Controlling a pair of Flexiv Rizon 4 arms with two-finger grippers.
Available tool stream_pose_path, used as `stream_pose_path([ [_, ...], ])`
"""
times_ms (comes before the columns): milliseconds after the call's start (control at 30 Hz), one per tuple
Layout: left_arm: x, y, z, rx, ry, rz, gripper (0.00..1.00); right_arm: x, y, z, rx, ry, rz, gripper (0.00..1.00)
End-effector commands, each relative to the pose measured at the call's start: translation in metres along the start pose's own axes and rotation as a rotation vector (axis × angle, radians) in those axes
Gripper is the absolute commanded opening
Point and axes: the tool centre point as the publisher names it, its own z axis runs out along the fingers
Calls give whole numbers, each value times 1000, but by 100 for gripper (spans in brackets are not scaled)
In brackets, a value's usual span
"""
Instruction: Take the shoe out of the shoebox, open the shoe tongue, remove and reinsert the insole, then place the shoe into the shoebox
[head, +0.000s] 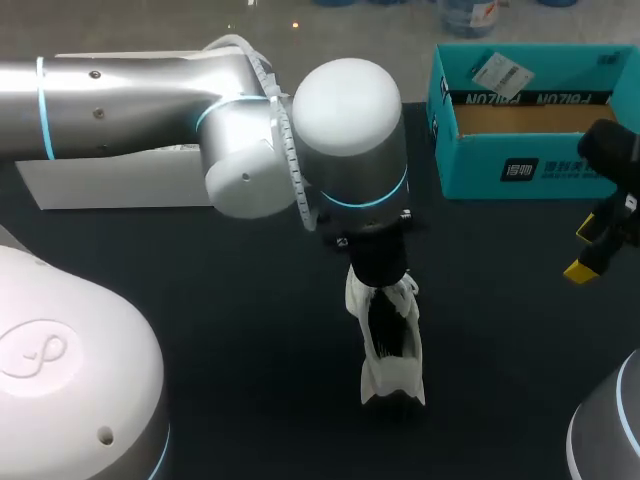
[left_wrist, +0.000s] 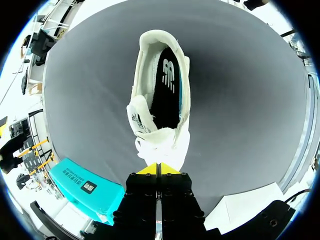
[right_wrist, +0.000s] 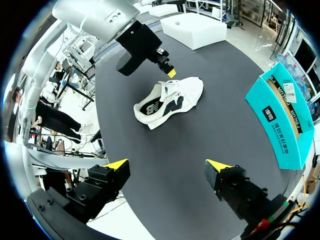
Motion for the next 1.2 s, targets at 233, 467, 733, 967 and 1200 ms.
stream_pose_path([
  [233, -2, -20, 21, 24, 12, 18, 0, -1, 2, 1, 4, 2, 1, 100],
  [467, 15, -42, 19, 35, 10, 35, 0, -1, 2, 1, 4, 2, 1, 100],
  [733, 24, -51, 22, 52, 8, -19, 0, -1, 2, 1, 4, 2, 1, 100],
  [967, 25, -47, 7, 59, -14, -118, 0, -1, 2, 1, 4, 2, 1, 100],
  [1200, 34, -47, -14, 117, 4, -351, 0, -1, 2, 1, 4, 2, 1, 100],
])
